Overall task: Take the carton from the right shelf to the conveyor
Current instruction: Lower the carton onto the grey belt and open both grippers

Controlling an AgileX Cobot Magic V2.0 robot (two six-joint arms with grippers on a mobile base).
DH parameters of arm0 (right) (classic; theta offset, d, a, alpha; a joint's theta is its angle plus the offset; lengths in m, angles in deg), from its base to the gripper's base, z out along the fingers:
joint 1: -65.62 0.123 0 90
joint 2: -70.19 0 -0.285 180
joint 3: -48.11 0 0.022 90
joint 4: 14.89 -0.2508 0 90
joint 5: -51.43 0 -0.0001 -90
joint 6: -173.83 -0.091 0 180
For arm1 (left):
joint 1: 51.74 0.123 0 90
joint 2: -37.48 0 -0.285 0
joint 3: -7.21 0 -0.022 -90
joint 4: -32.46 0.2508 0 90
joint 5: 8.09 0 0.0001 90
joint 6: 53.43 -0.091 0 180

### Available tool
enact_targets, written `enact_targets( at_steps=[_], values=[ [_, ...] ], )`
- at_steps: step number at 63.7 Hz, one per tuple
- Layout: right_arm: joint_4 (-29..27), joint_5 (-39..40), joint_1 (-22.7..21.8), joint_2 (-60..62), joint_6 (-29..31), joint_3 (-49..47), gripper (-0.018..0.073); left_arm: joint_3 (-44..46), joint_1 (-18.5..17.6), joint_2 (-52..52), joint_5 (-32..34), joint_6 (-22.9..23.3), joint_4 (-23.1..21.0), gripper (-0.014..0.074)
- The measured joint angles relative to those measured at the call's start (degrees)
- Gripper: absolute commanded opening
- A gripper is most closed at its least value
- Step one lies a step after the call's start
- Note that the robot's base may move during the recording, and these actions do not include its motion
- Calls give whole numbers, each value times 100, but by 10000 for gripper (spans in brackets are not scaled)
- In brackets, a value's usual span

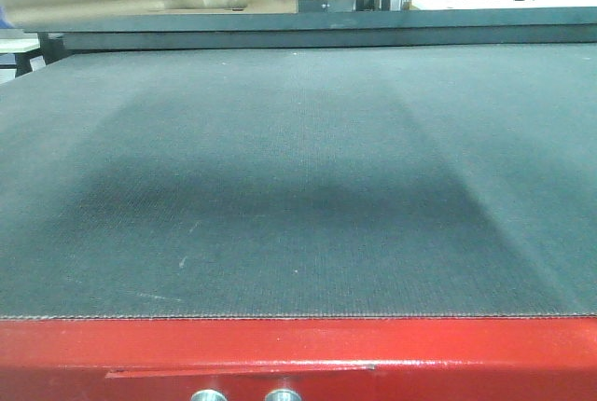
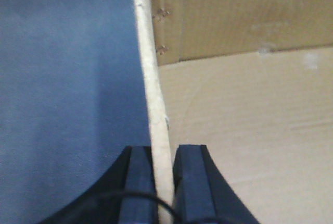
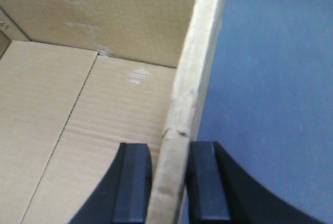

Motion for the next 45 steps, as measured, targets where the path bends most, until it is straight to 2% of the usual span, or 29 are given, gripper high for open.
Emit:
enact_targets(
  at_steps=[15,32,35,39,45],
  values=[
    [-168,-53,-273,-1016,-10,0,-70,0,482,-1021,367,-109,-483,-16],
    [-216,94,-307,-1949,23,0,-49,-8,589,-1719,608,-155,-420,-15],
    [-204,154,-307,-1987,23,-11,-3,-8,599,-1760,668,-168,-353,-3],
    [-204,201,-316,-2004,23,-11,88,-8,599,-1800,708,-168,-324,54],
    [-136,243,-316,-2043,9,-11,303,2,599,-1834,746,-188,-277,220]
  ],
)
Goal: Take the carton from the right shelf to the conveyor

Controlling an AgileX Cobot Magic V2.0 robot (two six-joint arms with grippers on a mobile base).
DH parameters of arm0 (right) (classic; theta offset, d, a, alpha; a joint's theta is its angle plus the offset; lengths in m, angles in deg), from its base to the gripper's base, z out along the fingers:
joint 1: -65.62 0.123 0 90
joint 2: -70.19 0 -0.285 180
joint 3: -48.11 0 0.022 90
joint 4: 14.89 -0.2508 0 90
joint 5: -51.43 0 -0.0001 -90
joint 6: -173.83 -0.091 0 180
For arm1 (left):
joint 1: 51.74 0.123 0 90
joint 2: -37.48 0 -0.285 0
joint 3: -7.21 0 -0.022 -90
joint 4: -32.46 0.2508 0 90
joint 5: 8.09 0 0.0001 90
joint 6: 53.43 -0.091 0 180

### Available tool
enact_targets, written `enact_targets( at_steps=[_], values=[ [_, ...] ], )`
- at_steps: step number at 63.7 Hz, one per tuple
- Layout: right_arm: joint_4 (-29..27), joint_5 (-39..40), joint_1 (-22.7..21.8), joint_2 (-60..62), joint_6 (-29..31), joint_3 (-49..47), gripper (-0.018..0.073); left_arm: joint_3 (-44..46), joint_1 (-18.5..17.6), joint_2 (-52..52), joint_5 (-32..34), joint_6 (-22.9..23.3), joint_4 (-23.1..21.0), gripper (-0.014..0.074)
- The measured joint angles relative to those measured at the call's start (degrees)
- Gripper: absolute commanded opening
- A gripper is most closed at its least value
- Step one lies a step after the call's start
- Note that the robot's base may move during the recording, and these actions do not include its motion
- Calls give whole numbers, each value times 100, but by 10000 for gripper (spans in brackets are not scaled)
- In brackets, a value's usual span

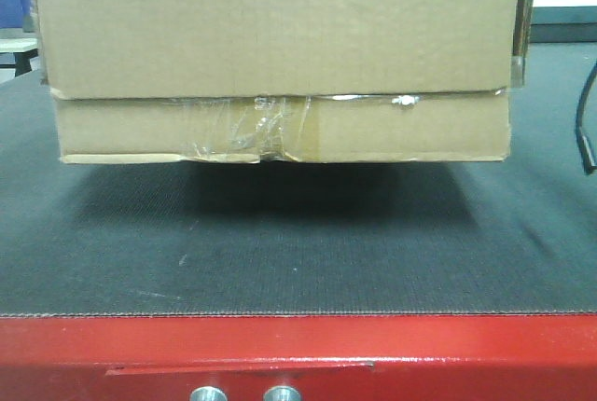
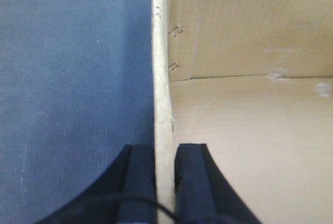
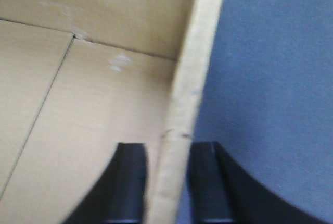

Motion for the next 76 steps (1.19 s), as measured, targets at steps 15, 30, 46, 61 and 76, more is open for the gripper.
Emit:
enact_targets(
  at_steps=[15,30,46,61,76],
  values=[
    [294,-125,-74,8,-12,0,557,36,51,-21,-256,-110,236,583],
    [294,-258,-74,558,-23,0,388,38,51,440,-723,-281,247,543],
    [428,-555,-74,1314,-23,0,-78,-369,131,1565,-1039,-452,270,214],
    [916,-529,-74,1871,-23,397,-67,-2010,635,3068,-370,-463,259,17],
    [1022,470,-141,2834,-23,2287,-67,-4218,1326,4634,1032,-463,-46,13]
  ],
)
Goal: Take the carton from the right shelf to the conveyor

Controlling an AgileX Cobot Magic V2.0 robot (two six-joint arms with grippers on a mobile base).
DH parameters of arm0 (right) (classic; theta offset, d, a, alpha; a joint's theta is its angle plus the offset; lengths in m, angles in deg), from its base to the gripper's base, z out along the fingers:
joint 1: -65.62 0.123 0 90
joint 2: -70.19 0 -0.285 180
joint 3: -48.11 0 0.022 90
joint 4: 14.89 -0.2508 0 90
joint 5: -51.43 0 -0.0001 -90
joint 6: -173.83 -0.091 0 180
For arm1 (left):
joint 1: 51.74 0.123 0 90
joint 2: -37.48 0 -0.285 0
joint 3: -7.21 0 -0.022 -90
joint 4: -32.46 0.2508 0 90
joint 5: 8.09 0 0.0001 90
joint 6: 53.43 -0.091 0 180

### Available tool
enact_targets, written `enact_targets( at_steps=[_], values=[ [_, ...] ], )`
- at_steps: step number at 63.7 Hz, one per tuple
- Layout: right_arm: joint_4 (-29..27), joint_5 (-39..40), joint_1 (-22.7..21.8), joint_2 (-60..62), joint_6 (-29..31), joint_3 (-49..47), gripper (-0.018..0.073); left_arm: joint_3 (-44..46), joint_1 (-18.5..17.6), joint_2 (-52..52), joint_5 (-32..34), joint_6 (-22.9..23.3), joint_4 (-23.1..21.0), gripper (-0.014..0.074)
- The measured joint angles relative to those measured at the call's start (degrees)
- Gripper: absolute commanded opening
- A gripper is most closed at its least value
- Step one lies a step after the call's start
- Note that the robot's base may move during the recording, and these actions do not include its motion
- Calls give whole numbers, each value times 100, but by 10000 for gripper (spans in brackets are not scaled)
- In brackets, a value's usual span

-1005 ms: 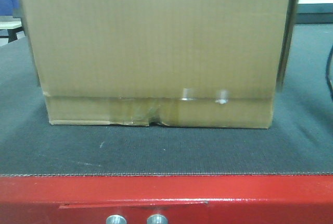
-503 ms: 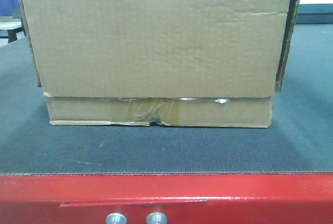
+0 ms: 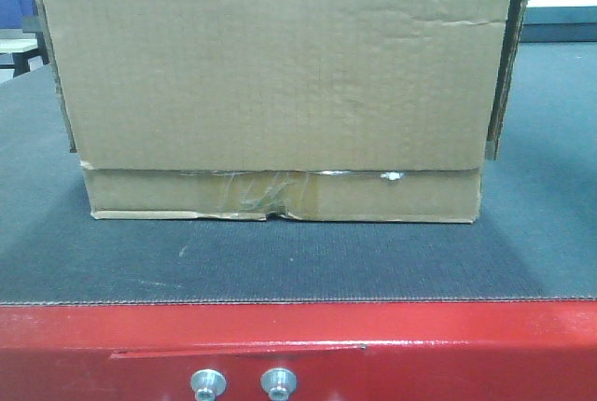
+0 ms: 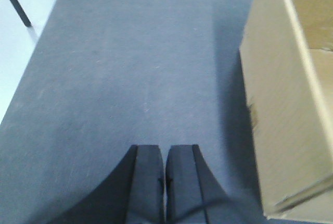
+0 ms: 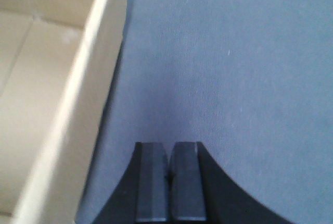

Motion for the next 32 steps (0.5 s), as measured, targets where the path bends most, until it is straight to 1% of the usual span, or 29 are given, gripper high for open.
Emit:
enact_targets(
  at_steps=[5,12,19,26,32],
  values=[
    [2,519,-24,409,0,839,-67,-808,86,487,457,0,-23,13],
    [13,1343,-45,1061,0,2188,-67,-1793,102,1146,974,0,-36,13],
    [13,2145,-45,1711,0,3357,-67,-2580,102,1755,1383,0,-48,13],
    [13,2878,-45,2421,0,4341,-67,-3166,102,2380,1662,0,-48,13],
    [13,3428,-45,3067,0,5129,-67,-3469,102,2892,1758,0,-48,13]
  ],
)
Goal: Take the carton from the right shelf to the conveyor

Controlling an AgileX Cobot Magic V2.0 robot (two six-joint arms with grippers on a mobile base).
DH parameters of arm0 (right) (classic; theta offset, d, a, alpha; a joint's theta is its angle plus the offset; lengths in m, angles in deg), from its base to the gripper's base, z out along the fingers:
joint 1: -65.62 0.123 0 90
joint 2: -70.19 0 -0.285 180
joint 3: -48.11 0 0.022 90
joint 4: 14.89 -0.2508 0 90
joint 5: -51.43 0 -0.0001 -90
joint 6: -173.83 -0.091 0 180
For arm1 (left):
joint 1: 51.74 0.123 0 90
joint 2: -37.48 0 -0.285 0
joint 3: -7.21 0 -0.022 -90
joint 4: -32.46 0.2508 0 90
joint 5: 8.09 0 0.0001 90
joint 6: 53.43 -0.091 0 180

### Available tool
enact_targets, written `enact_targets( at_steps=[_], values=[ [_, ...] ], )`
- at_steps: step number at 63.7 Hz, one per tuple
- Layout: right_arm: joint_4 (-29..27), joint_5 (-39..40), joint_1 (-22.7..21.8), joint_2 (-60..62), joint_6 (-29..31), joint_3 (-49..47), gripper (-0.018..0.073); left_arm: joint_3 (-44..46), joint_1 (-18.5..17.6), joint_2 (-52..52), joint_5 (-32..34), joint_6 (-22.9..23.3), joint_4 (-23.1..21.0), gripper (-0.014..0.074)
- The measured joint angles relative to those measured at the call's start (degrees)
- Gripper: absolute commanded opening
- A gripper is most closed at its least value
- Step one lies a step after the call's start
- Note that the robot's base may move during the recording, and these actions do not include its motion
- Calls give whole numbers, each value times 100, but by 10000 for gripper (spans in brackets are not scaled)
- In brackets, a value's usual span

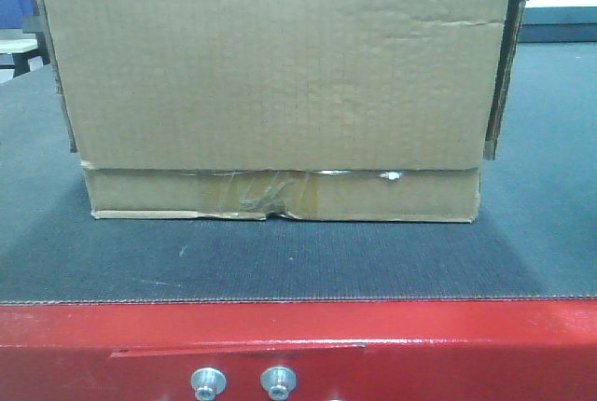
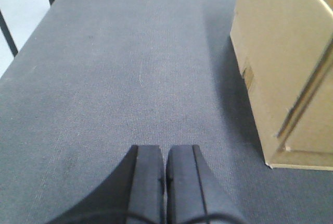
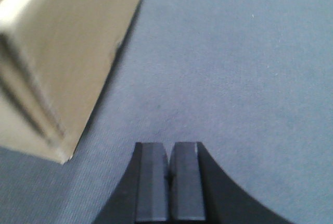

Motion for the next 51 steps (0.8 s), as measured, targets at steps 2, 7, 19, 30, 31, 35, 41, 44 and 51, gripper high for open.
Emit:
enact_targets(
  at_steps=[2,7,19,30,31,35,41,44,51],
  values=[
    [0,144,0,203,0,267,-67,-87,0,150,22,0,0,13],
    [0,491,0,854,0,768,-67,-179,0,561,76,0,0,13],
    [-32,925,0,2410,0,1460,-67,-202,0,1156,327,0,0,13],
    [-32,991,0,3366,0,1614,-67,-202,0,1401,338,0,0,13],
    [-32,989,0,3435,0,1626,-67,-202,0,1399,338,0,10,13],
    [-32,1012,0,3575,0,1626,-67,-202,0,1422,349,0,10,13],
    [-32,1047,0,3633,0,1626,-67,-202,0,1433,349,0,10,13],
    [-32,1047,0,3633,0,1626,-67,-202,0,1445,349,0,10,13],
    [-32,1047,0,3633,0,1626,-67,-202,0,1445,349,0,20,13]
  ],
)
